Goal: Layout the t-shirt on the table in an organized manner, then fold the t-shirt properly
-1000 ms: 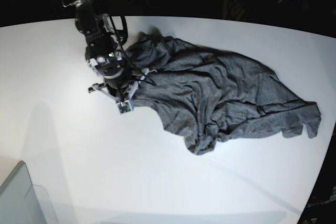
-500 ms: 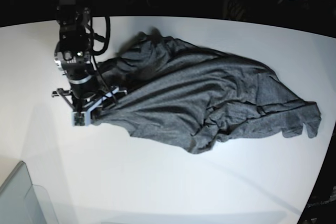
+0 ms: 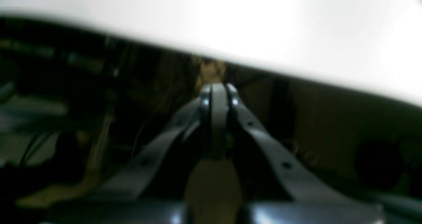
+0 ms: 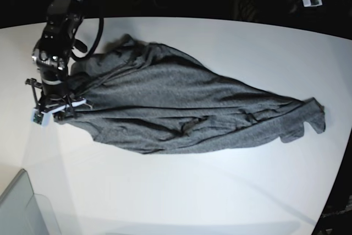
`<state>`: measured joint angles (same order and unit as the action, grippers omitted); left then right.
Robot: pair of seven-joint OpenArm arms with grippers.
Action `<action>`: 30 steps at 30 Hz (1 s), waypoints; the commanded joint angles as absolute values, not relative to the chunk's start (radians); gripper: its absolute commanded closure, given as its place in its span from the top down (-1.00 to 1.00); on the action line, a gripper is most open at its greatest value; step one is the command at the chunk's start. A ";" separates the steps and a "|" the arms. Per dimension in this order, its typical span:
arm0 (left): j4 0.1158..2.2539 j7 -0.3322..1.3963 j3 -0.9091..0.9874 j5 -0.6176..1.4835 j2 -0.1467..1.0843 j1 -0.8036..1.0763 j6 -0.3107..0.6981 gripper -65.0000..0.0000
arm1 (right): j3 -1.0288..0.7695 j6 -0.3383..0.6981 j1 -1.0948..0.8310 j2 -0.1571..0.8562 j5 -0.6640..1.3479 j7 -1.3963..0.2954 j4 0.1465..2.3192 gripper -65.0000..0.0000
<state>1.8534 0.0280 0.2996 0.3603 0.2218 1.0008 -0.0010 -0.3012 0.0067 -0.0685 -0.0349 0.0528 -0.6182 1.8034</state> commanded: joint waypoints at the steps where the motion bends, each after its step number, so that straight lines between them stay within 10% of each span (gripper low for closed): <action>1: 1.880 0.007 0.308 0.361 0.228 1.020 -0.004 -1.00 | -0.302 0.007 -0.065 -0.028 0.062 -0.591 1.819 -1.00; 12: 1.926 0.010 0.533 0.363 0.194 0.823 0.002 -0.99 | -0.295 0.007 -0.119 -0.028 0.064 -0.591 1.817 -1.00; 20: 1.896 0.354 0.753 0.358 0.151 0.455 0.005 -0.27 | -0.298 0.007 -0.154 -0.031 0.064 -0.585 1.801 -1.00; 30: 1.615 0.671 0.763 0.354 0.231 0.035 0.005 0.02 | -0.302 0.007 -0.177 -0.035 0.064 -0.581 1.727 -1.00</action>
